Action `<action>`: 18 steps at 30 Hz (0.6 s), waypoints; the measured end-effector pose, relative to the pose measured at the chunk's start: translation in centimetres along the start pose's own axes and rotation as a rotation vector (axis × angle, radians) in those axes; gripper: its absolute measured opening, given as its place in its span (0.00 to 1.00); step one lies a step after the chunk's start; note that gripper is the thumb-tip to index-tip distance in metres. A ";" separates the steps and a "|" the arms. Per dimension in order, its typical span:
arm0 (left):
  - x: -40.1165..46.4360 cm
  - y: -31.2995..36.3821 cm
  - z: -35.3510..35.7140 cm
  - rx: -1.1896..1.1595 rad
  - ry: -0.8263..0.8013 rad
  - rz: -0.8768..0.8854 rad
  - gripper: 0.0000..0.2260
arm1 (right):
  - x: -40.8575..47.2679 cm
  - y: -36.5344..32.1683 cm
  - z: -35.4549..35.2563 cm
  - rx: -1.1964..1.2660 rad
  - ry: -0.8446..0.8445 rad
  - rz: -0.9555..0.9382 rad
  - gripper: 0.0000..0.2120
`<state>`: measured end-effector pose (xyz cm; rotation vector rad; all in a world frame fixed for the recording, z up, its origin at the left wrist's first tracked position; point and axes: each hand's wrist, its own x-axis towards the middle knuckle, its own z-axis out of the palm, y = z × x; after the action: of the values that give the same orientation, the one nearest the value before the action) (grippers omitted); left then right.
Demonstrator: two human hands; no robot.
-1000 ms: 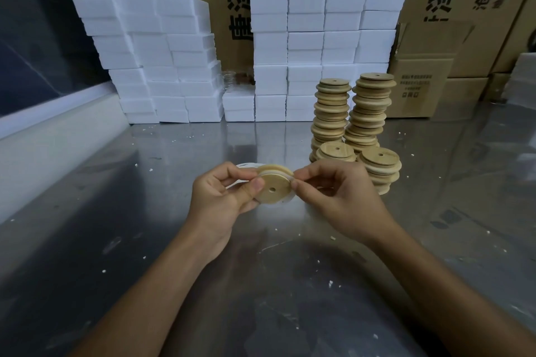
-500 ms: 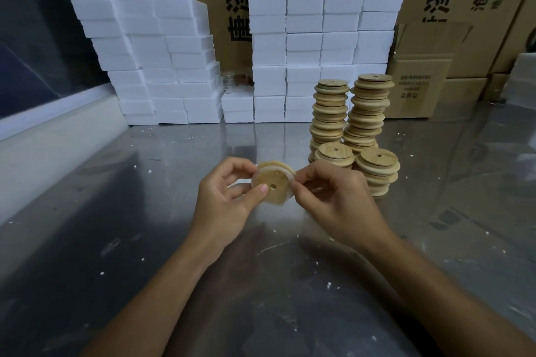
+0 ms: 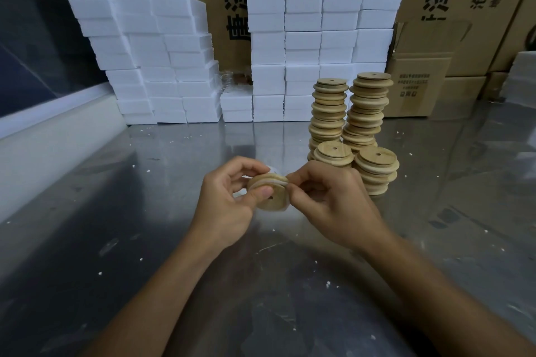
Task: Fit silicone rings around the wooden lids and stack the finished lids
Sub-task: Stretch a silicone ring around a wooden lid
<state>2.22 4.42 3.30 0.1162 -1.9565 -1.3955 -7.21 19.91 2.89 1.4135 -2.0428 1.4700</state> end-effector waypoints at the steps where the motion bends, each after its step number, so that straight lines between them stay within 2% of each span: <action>1: 0.0 0.0 0.0 -0.004 -0.004 0.004 0.17 | 0.0 0.0 -0.1 0.004 -0.002 0.002 0.03; 13: -0.1 -0.2 -0.2 -0.185 0.020 -0.065 0.14 | 0.0 0.1 -0.5 -0.056 -0.040 0.026 0.03; 18: -0.2 -0.2 0.3 -0.461 0.009 -0.258 0.11 | -0.1 0.0 0.1 0.011 0.084 0.071 0.02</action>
<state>2.16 4.65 2.96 0.1616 -1.6045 -1.9746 -7.08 19.85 2.78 1.2727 -2.0557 1.5445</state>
